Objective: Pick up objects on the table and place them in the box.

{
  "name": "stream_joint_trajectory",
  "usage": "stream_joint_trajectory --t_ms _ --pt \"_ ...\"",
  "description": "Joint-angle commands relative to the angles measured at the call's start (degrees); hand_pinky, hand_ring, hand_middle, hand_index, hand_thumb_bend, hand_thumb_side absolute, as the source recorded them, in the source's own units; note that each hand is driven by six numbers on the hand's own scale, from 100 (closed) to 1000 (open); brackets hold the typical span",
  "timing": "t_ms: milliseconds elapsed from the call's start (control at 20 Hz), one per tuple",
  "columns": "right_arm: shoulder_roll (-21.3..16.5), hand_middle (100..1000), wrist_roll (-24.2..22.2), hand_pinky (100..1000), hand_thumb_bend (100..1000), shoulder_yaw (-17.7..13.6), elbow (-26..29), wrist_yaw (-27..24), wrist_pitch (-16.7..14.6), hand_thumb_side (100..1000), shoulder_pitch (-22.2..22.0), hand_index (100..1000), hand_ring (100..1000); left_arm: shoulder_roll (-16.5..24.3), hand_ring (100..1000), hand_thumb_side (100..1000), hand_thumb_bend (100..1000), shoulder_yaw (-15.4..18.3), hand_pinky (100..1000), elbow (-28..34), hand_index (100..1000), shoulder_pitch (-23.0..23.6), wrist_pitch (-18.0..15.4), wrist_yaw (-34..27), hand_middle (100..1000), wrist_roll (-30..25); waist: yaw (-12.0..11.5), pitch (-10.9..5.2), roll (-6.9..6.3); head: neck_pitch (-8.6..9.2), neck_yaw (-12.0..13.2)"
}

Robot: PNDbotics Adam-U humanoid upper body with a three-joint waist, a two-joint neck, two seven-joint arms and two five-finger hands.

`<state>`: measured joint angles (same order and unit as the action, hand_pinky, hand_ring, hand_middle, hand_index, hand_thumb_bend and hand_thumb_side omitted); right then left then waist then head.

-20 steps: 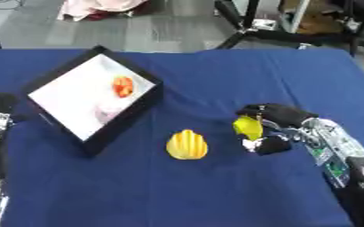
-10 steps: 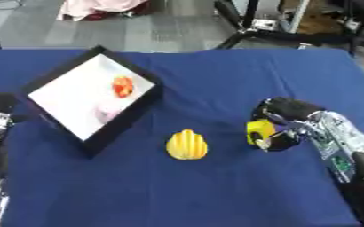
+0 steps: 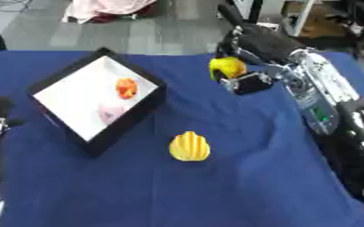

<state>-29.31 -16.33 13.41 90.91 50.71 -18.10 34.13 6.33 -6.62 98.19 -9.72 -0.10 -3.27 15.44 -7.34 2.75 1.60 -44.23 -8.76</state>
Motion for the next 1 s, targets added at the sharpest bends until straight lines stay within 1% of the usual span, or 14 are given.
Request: stream_joint_trajectory --t_ms 50,200,300,350,400,450,500,550,700,750,850,900,950,1000 --pt "3.3 294 1.6 838 100 2.3 -3.6 1.3 -1.0 220 4.3 470 622 -0.7 854 575 773 -0.7 621 1.0 683 -1.5 0.0 -0.2 582 -0.8 -1.0 -1.02 -1.12 0.11 -1.9" --pt "7.9 314 0.6 835 100 3.5 -8.2 2.4 -0.9 200 8.9 494 625 -1.5 853 576 772 -1.3 621 1.2 683 -2.4 0.0 -0.3 582 -1.4 -2.7 -0.32 -1.49 0.11 -3.6" --pt "11.0 355 -0.6 830 100 3.5 -11.2 2.7 -0.2 175 12.0 523 626 -1.9 853 576 771 -1.5 621 1.3 683 -3.0 -0.1 -0.3 582 -1.7 -3.3 0.13 -1.55 0.11 -4.1" --pt "12.5 355 -1.2 830 100 3.3 -12.8 2.7 0.4 175 13.5 523 626 -2.0 853 576 771 -1.6 621 1.4 683 -3.2 -0.1 -0.3 582 -1.8 -3.5 0.32 -1.54 0.11 -4.2" --pt "14.1 416 -1.6 825 100 2.9 -14.4 2.8 1.1 155 15.1 583 633 -2.2 852 577 770 -1.6 621 1.4 683 -3.4 -0.1 -0.3 582 -1.8 -3.7 0.52 -1.52 0.11 -4.4" --pt "15.7 422 -1.8 825 100 2.5 -15.9 3.0 1.9 153 16.5 587 634 -2.3 852 577 770 -1.7 621 1.4 683 -3.6 -0.2 -0.3 582 -1.9 -3.8 0.68 -1.49 0.11 -4.4" --pt "17.1 455 -1.7 817 100 1.9 -17.4 3.3 2.7 133 17.3 619 632 -2.4 852 577 769 -1.7 621 1.5 684 -3.7 -0.2 -0.3 582 -1.9 -3.9 0.79 -1.47 0.11 -4.5" --pt "18.7 464 -1.1 811 100 1.3 -18.9 3.7 3.5 121 17.6 631 628 -2.5 852 577 769 -1.8 622 1.5 684 -3.8 -0.2 -0.3 582 -2.0 -4.0 0.85 -1.45 0.11 -4.5" --pt "22.9 463 1.3 803 100 -0.5 -23.4 5.7 5.4 112 18.2 624 621 -2.7 852 578 768 -1.8 622 1.5 684 -4.0 -0.3 -0.3 582 -2.0 -4.0 0.93 -1.4 0.11 -4.4" --pt "23.8 468 2.3 801 100 -1.0 -24.9 6.5 5.7 112 18.3 626 621 -2.7 852 578 768 -1.7 622 1.5 684 -4.1 -0.4 -0.2 582 -2.0 -4.0 0.94 -1.4 0.11 -4.3" --pt "24.7 500 4.2 803 100 -1.7 -28.1 7.9 5.6 116 18.5 658 633 -2.8 851 578 768 -1.7 622 1.5 684 -4.2 -0.4 -0.2 582 -2.0 -4.1 0.97 -1.4 0.11 -4.2" --pt "25.0 561 5.1 809 100 -1.9 -29.6 8.6 5.3 118 18.6 715 662 -2.8 851 578 768 -1.7 622 1.5 684 -4.2 -0.4 -0.2 582 -2.0 -4.1 0.98 -1.41 0.11 -4.2" --pt "25.2 589 6.1 815 100 -2.0 -31.2 9.4 5.0 127 18.8 739 677 -2.8 851 578 768 -1.7 622 1.5 684 -4.2 -0.4 -0.2 581 -2.0 -4.1 0.99 -1.42 0.11 -4.1" --pt "25.3 655 7.0 827 100 -2.0 -32.6 10.2 4.6 168 18.9 797 709 -2.8 851 578 769 -1.7 622 1.4 684 -4.2 -0.4 -0.2 581 -2.0 -4.1 0.99 -1.42 0.11 -4.1"
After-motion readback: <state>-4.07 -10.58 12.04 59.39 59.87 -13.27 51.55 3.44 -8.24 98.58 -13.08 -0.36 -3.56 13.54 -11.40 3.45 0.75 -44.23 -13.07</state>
